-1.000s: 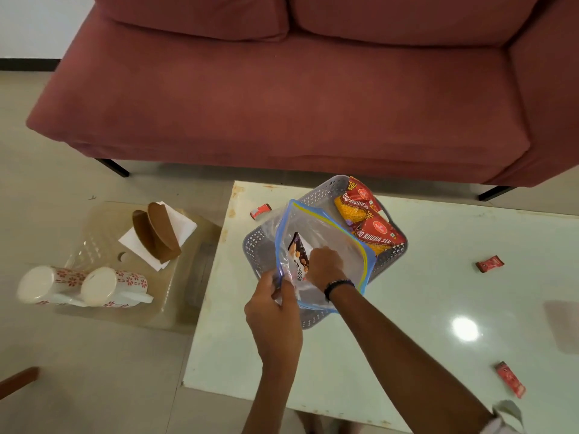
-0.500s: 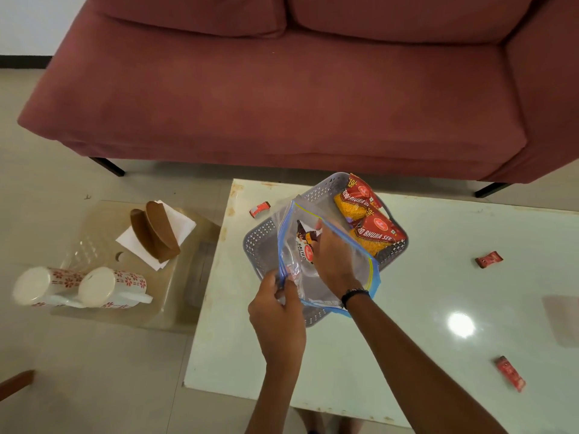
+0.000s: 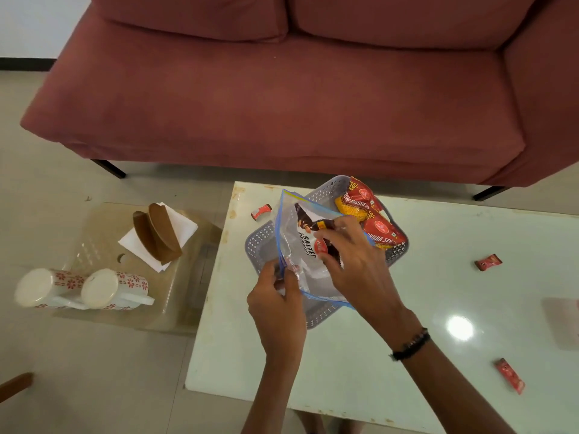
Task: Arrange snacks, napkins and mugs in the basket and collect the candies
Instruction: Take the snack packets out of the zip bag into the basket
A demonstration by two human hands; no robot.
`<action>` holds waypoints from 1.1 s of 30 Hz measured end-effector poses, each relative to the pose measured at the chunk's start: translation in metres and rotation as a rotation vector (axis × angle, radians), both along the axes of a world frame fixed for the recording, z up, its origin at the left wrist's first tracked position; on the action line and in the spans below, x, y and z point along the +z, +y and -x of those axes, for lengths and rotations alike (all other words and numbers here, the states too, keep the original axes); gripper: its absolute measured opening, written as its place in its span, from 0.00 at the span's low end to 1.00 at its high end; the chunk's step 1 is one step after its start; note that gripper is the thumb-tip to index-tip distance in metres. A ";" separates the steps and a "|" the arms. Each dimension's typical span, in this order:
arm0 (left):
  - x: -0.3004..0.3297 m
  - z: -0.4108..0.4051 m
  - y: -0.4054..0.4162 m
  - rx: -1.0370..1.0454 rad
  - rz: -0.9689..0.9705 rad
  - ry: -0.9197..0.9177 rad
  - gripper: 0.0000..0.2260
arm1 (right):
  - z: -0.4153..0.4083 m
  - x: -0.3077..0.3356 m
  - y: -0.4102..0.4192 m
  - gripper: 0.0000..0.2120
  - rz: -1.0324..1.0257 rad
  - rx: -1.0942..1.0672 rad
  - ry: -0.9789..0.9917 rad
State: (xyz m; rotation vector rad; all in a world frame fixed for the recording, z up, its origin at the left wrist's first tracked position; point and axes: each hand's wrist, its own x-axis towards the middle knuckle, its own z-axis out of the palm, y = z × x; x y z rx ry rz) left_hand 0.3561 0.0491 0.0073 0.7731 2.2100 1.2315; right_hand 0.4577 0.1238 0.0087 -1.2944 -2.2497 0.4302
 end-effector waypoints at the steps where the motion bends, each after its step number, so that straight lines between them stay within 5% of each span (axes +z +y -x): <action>1: 0.002 0.000 0.002 0.001 -0.002 0.018 0.08 | -0.004 0.010 0.000 0.09 -0.018 0.008 0.022; 12: 0.007 0.029 0.007 0.044 0.009 -0.037 0.04 | -0.047 0.115 0.031 0.13 -0.089 -0.106 0.411; 18: 0.005 0.041 -0.009 0.037 0.012 -0.028 0.06 | -0.071 0.058 0.077 0.10 -0.074 -0.165 0.242; 24: 0.005 0.035 -0.013 0.004 0.011 -0.040 0.05 | -0.066 -0.065 0.112 0.11 0.359 -0.136 -0.043; 33: 0.000 0.028 -0.008 -0.068 0.002 -0.026 0.07 | -0.049 -0.124 0.150 0.14 0.487 0.000 -0.276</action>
